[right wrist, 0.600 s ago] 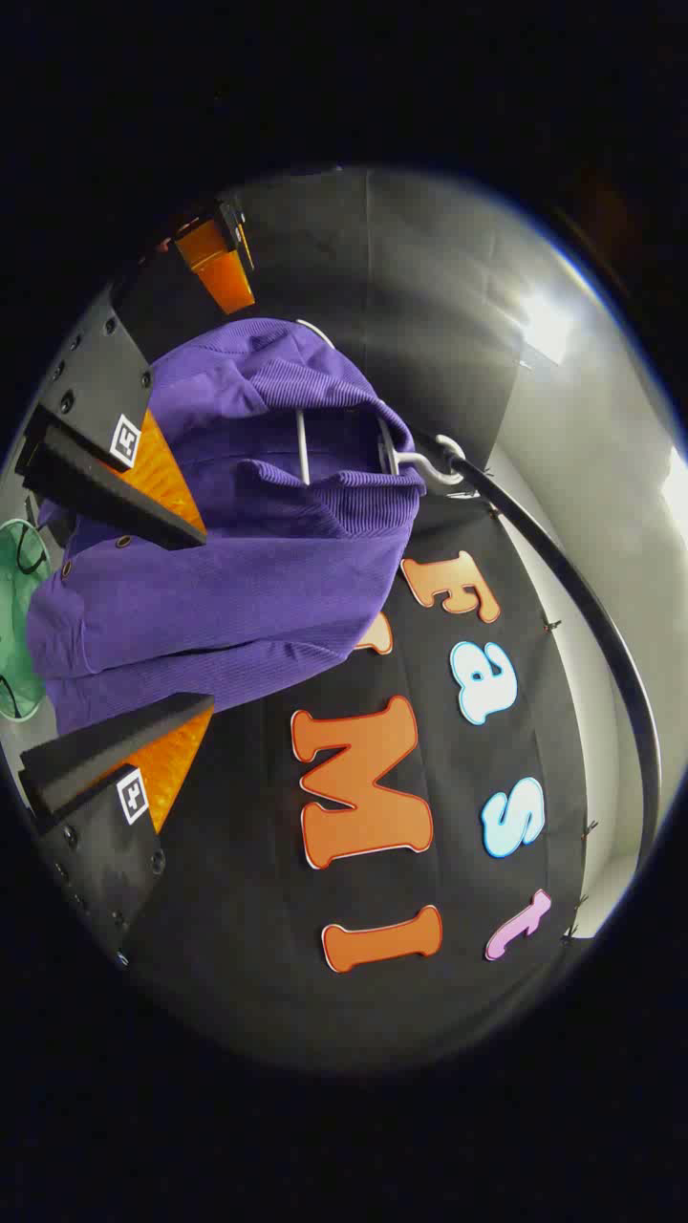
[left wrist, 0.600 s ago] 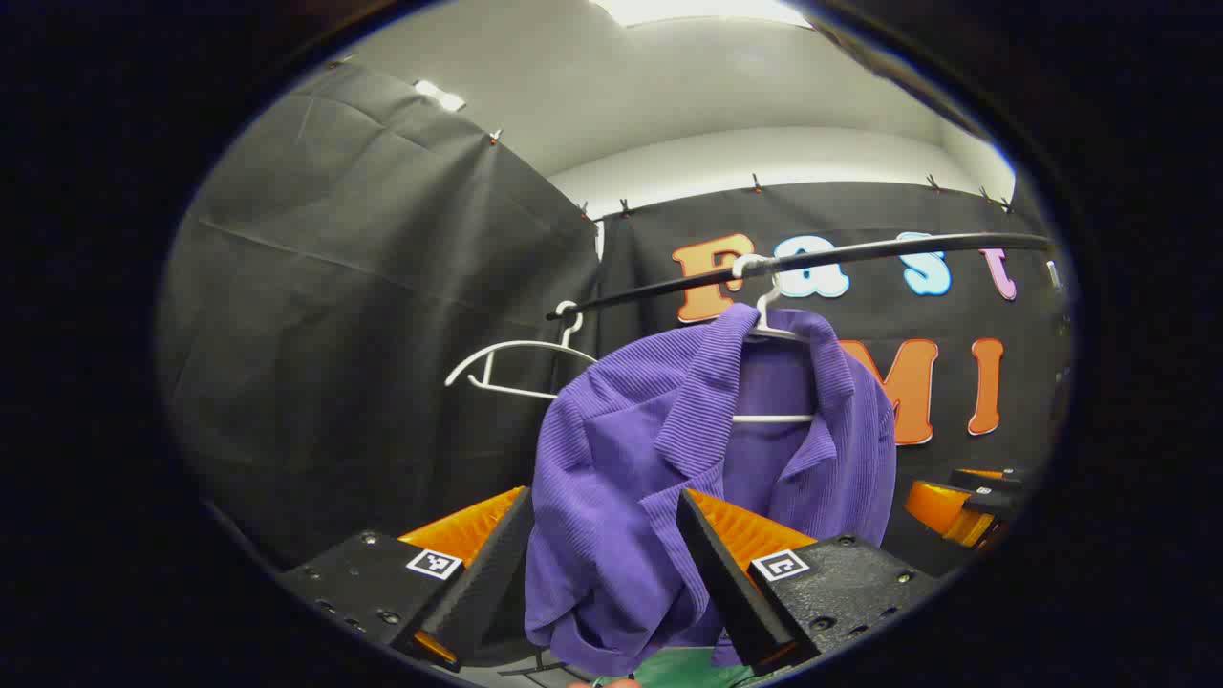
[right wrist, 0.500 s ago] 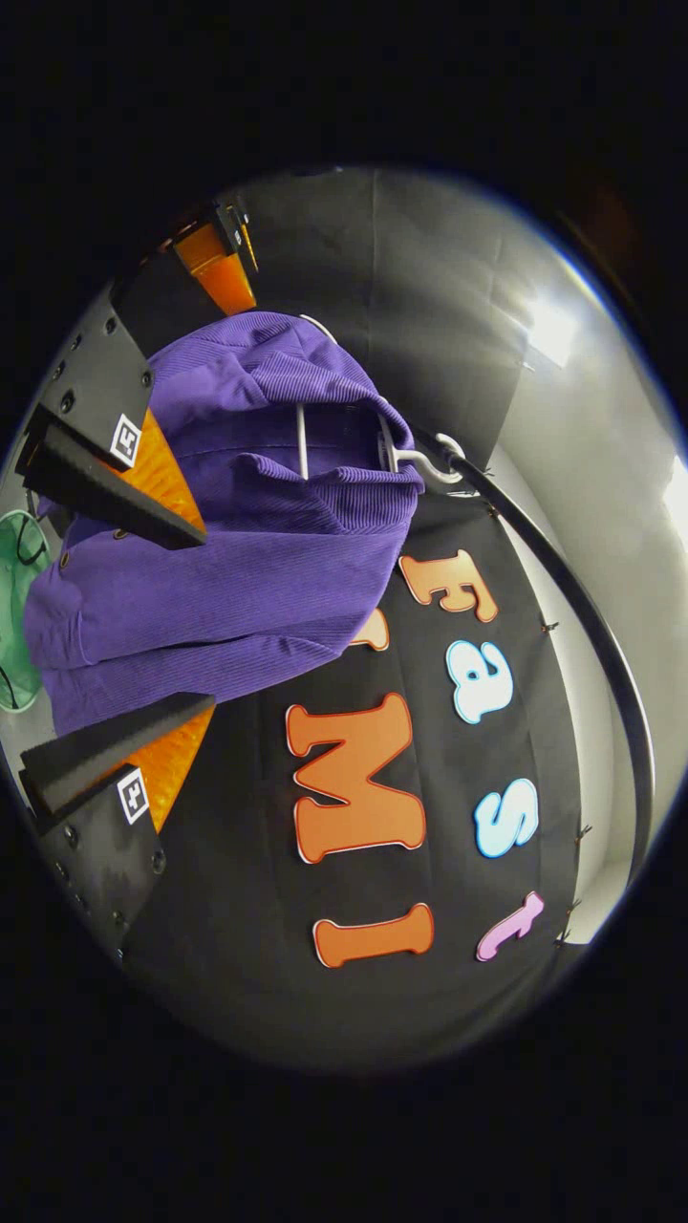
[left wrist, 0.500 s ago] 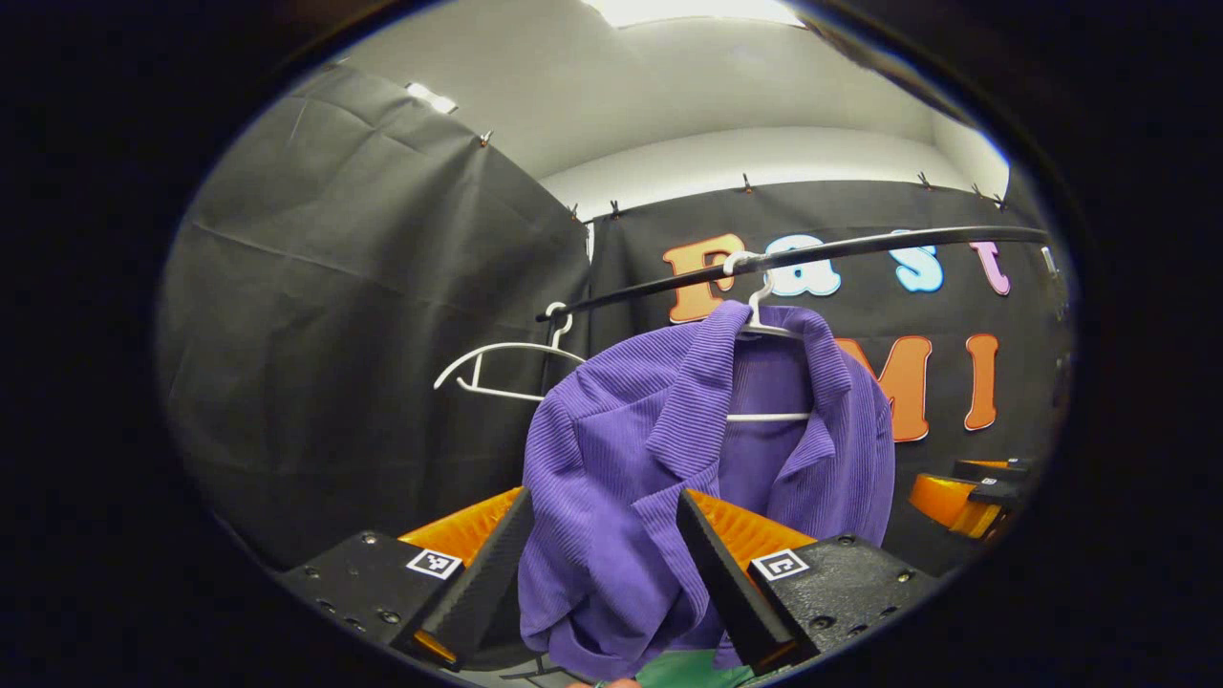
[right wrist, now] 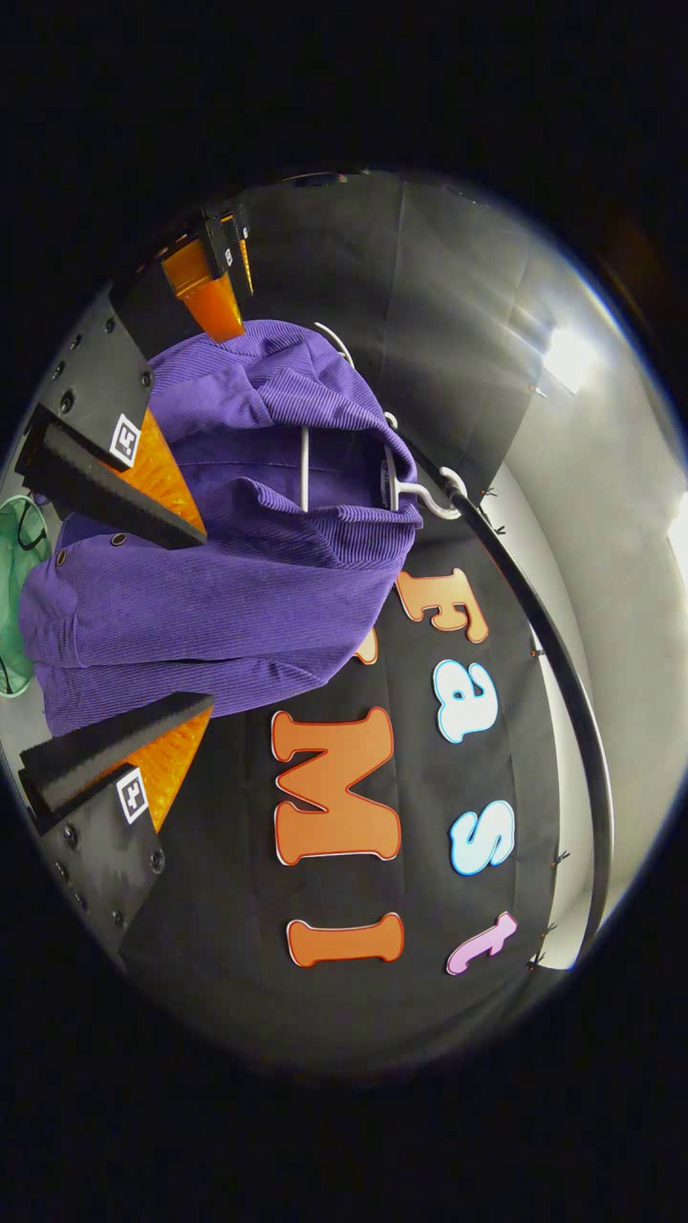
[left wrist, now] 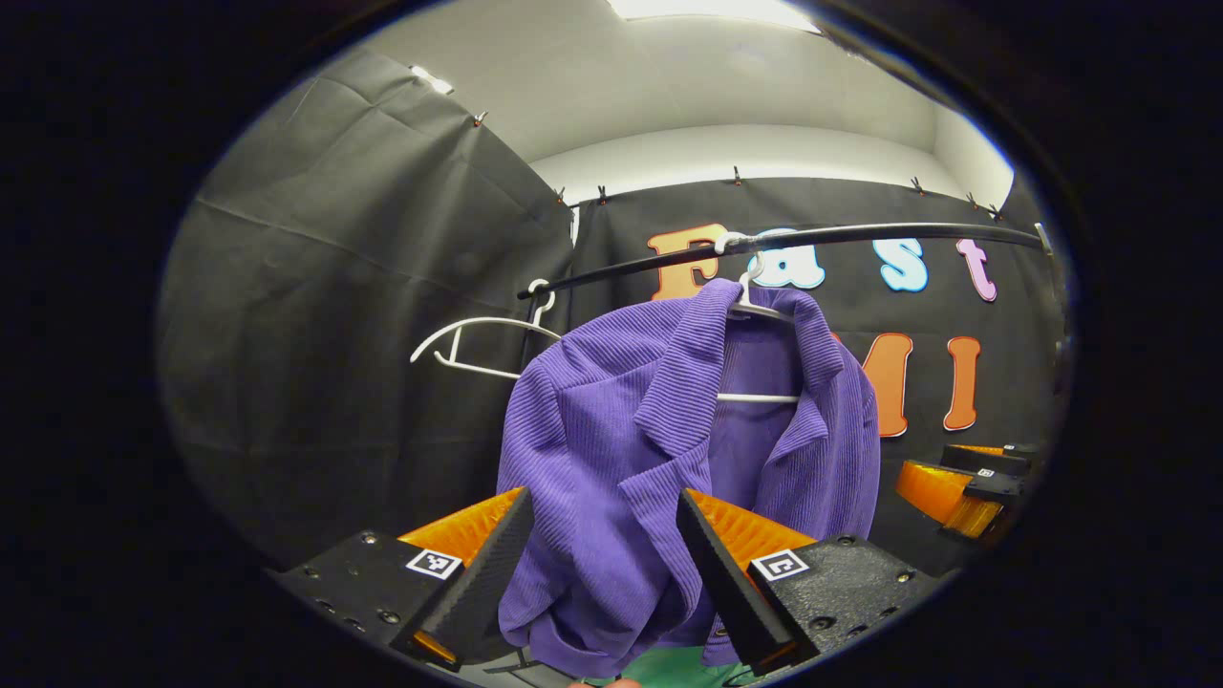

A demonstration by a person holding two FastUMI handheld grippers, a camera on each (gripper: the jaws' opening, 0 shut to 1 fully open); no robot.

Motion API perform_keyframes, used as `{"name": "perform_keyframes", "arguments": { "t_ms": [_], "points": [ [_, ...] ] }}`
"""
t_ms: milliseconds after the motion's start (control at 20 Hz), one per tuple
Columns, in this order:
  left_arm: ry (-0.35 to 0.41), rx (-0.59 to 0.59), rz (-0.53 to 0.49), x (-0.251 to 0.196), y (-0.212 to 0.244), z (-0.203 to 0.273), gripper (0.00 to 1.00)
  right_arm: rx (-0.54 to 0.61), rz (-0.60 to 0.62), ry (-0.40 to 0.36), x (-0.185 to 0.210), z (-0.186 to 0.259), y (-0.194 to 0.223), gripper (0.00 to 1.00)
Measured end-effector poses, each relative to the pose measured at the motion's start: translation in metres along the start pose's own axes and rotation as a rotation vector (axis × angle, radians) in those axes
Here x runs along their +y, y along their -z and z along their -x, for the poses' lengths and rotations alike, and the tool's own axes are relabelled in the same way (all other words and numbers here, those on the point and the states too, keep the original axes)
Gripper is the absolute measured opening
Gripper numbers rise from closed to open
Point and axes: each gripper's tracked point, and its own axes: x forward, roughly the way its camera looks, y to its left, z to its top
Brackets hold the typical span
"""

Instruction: Grasp the clothes on the hanger with both hands and then place them into the laundry hamper below.

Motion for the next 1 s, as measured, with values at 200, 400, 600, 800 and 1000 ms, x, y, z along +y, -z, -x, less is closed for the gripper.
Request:
{"name": "perform_keyframes", "arguments": {
  "t_ms": [200,400,600,800,1000],
  "points": [
    [0.006,0.0,0.014,0.0,-0.001,0.009,0.92,-0.011,0.008,0.015,-0.001,0.003,-0.004,1.0],
    [-0.014,-0.001,0.022,0.005,-0.002,0.013,0.95,-0.017,0.009,0.011,0.0,0.002,-0.005,0.98],
    [-0.033,-0.01,-0.02,0.013,-0.008,0.016,0.95,-0.02,0.021,-0.033,0.016,-0.013,0.0,0.98],
    [-0.059,-0.023,-0.023,0.017,-0.014,0.018,0.92,-0.016,0.009,-0.08,0.043,-0.035,0.006,1.0],
    [-0.08,-0.021,-0.026,0.02,-0.016,0.02,0.92,-0.003,0.051,-0.09,0.068,-0.066,0.023,0.96]
  ]
}}
